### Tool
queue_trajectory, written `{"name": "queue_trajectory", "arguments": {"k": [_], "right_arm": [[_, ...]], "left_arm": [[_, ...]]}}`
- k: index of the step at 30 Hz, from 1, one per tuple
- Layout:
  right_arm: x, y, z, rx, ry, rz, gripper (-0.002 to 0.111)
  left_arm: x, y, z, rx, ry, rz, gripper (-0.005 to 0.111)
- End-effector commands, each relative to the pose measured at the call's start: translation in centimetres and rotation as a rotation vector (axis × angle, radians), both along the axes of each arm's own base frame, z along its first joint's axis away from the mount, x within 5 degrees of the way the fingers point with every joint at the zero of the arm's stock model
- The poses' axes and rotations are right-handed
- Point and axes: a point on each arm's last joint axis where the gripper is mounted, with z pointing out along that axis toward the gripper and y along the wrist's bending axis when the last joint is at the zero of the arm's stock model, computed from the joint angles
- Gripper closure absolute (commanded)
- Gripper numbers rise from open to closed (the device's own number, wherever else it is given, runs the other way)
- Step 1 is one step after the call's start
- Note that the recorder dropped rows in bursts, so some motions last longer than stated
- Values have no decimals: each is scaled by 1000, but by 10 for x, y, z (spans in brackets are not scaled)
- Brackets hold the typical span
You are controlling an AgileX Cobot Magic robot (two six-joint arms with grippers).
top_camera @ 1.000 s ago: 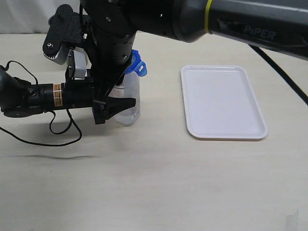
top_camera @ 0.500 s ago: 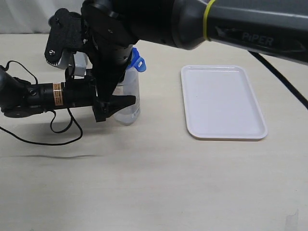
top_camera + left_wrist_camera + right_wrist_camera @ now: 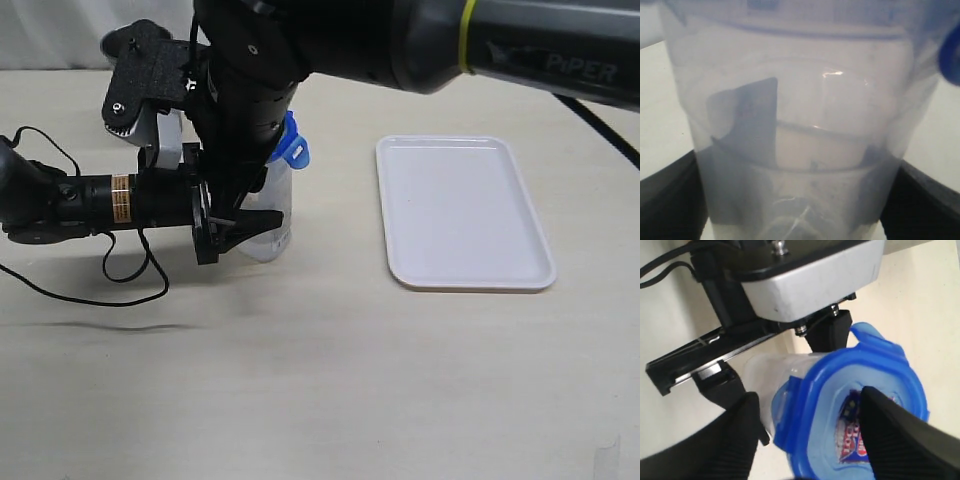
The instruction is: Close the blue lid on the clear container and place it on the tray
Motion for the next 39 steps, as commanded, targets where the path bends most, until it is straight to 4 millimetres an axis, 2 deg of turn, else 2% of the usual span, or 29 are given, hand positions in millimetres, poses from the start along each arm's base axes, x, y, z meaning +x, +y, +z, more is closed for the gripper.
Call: {"name": "queue_trajectory", "arguments": {"k": [1, 10, 13, 16, 18, 24, 31, 34, 36, 39], "right_arm": [[-8, -8, 10, 20, 45, -24, 52], [-23, -16, 57, 140, -20, 65, 52], [-23, -25, 69, 68, -108, 120, 53], [-20, -34, 73, -55, -168, 172, 57], [-17, -41, 70, -119, -153, 198, 61], [-8, -57, 52, -226, -112, 255, 61], [-6, -56, 21, -360, -217, 552, 61], [-4, -59, 13, -411, -253, 570, 62], [-1, -60, 12, -415, -291, 537, 66], [-1, -58, 13, -396, -307, 533, 67]], "left_arm": [[-4, 1, -8, 53, 42, -5, 107], [-4, 1, -8, 53, 42, -5, 107], [-4, 1, -8, 53, 42, -5, 107], [-4, 1, -8, 53, 42, -5, 107], [-4, 1, -8, 53, 42, -5, 107], [-4, 1, -8, 53, 42, -5, 107], [-4, 1, -8, 53, 42, -5, 107], [-4, 1, -8, 53, 42, -5, 107], [-4, 1, -8, 53, 42, -5, 107], [-4, 1, -8, 53, 42, -5, 107]]}}
